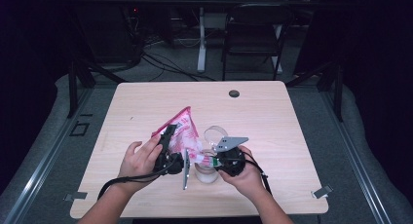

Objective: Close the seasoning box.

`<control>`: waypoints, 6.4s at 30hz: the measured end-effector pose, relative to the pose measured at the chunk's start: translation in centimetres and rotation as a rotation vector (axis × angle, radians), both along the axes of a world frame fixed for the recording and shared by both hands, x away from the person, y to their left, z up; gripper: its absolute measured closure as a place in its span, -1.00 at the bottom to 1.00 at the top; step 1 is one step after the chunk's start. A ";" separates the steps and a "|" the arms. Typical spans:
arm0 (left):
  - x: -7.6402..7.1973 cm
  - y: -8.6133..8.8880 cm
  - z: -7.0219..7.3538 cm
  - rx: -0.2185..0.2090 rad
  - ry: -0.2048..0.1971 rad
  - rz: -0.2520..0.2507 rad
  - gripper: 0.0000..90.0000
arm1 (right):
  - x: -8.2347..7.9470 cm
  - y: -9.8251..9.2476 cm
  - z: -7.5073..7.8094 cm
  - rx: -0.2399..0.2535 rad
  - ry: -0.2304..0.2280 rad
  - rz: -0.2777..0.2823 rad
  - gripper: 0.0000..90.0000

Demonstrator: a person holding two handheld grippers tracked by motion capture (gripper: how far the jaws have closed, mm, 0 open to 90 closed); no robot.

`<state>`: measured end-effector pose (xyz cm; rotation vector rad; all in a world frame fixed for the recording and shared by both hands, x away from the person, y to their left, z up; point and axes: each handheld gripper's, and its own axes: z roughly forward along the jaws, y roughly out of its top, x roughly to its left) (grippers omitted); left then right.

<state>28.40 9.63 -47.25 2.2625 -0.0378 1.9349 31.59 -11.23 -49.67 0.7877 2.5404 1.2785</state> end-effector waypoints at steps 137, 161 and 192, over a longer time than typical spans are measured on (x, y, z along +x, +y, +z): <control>-0.2 -1.3 1.4 0.034 -0.038 -0.033 0.38 | 0.2 -0.6 0.1 0.022 -0.002 -0.009 1.00; -0.2 -1.7 1.7 0.047 -0.038 -0.043 0.39 | 0.2 -0.6 0.0 0.018 0.000 -0.017 1.00; -0.4 -2.3 1.9 0.056 -0.056 -0.072 0.39 | 0.2 -0.3 -0.3 0.011 0.005 -0.010 1.00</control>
